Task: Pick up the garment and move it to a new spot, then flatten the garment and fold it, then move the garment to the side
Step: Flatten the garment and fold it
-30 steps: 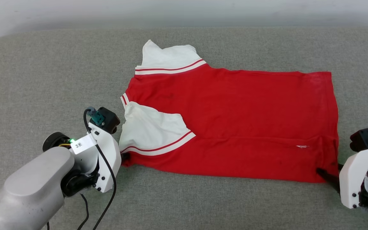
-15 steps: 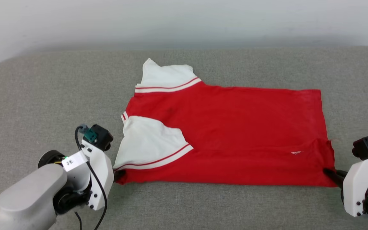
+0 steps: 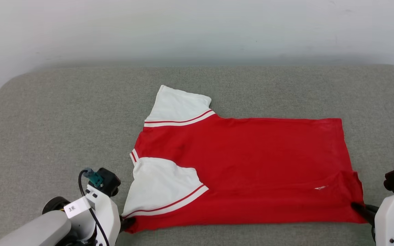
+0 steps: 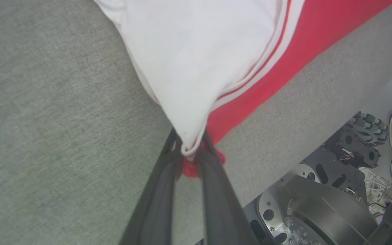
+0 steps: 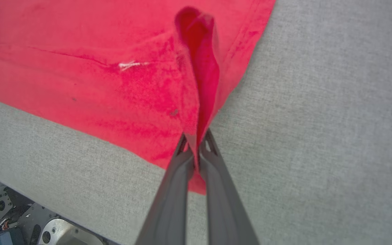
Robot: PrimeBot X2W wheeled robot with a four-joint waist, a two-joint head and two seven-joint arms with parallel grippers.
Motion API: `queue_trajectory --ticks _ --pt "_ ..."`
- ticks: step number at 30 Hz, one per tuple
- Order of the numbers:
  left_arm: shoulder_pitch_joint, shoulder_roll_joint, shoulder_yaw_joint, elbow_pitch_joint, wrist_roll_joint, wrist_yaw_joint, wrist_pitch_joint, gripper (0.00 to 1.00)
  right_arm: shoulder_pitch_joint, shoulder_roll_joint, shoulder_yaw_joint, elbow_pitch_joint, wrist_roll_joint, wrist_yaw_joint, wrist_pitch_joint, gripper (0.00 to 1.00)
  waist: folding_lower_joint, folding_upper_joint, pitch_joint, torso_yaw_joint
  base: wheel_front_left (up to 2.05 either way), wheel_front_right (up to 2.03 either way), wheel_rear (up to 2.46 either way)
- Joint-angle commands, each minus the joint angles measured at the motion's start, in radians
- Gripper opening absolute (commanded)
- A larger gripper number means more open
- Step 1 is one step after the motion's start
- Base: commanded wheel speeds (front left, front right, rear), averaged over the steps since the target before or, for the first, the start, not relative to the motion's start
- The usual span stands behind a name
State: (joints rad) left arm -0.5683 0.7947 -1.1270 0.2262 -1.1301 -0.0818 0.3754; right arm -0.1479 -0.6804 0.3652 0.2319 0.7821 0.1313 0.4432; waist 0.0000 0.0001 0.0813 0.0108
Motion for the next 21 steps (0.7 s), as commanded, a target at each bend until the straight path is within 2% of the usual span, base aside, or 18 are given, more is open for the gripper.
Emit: queue_trajectory --ticks 1,6,13,14,15,16,21 --pt "0.014 0.007 -0.003 -0.001 0.002 0.007 -0.005 0.00 0.014 0.002 -0.007 -0.002 -0.001 -0.001 0.006 0.00 0.0000 -0.0001 0.002 0.000 0.00 0.00 0.00" --pt "0.032 -0.010 -0.015 0.020 0.002 0.019 -0.002 0.00 0.031 0.032 -0.018 0.016 -0.008 -0.001 0.018 0.00 0.0000 -0.0001 0.021 0.001 0.00 0.00 0.00" --pt "0.012 -0.033 -0.018 0.093 0.023 0.011 -0.026 0.00 0.039 0.059 0.008 0.089 -0.021 -0.001 0.002 0.00 0.0000 -0.0001 0.039 0.004 0.00 0.00 0.00" --pt "0.012 -0.035 -0.015 0.100 0.020 0.010 -0.031 0.00 0.038 0.065 0.006 0.092 -0.017 -0.001 -0.010 0.12 0.0000 -0.0001 0.039 0.003 0.00 0.00 0.00" --pt "0.014 -0.037 -0.010 0.105 0.017 0.011 -0.038 0.34 0.036 0.066 0.005 0.093 -0.021 -0.001 -0.027 0.52 0.0000 -0.0001 0.036 0.003 0.00 0.00 0.00" --pt "0.015 -0.035 -0.007 0.109 0.019 0.013 -0.049 1.00 0.030 0.064 0.002 0.094 -0.033 -0.001 -0.052 1.00 0.0000 -0.0001 0.032 0.002 0.00 0.00 0.00" --pt "-0.006 -0.012 0.005 0.090 0.042 0.016 -0.081 1.00 0.018 0.072 -0.024 0.083 -0.071 -0.001 -0.174 1.00 0.0000 -0.0001 0.003 -0.001 0.00 0.00 0.00"
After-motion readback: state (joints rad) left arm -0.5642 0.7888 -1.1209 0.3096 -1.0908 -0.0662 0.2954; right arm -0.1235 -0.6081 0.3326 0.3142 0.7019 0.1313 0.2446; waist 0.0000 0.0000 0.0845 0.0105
